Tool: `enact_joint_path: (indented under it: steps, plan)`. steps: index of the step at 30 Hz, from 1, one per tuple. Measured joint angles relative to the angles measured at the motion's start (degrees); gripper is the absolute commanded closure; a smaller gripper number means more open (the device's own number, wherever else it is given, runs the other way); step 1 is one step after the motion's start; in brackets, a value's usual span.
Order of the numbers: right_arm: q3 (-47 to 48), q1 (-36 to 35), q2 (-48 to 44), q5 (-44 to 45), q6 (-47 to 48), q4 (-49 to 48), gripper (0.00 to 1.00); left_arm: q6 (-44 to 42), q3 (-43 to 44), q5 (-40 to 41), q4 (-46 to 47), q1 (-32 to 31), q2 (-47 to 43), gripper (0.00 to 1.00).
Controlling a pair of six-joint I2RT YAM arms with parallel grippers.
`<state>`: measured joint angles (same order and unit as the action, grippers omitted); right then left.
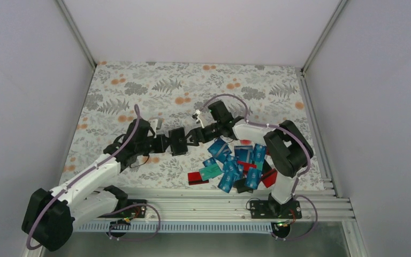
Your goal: Put the credit cards into the card holder
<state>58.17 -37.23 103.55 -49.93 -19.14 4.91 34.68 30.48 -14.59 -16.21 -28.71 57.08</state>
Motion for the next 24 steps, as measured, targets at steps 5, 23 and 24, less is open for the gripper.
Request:
enact_joint_path:
  steps: [5,23,24]
  plan:
    - [2.64,0.0,1.11,-1.99,-1.31,-0.66,0.17,-3.15,1.49,-4.09,1.05,0.0,-2.27,0.98]
    - [4.72,1.66,-1.36,-15.45,-0.66,-2.32,0.78,-9.01,3.28,-9.18,1.11,0.59,-5.55,0.82]
    - [4.72,1.68,-1.95,-15.76,-0.22,-2.08,0.78,-9.25,3.5,-9.03,1.11,0.59,-5.38,0.66]
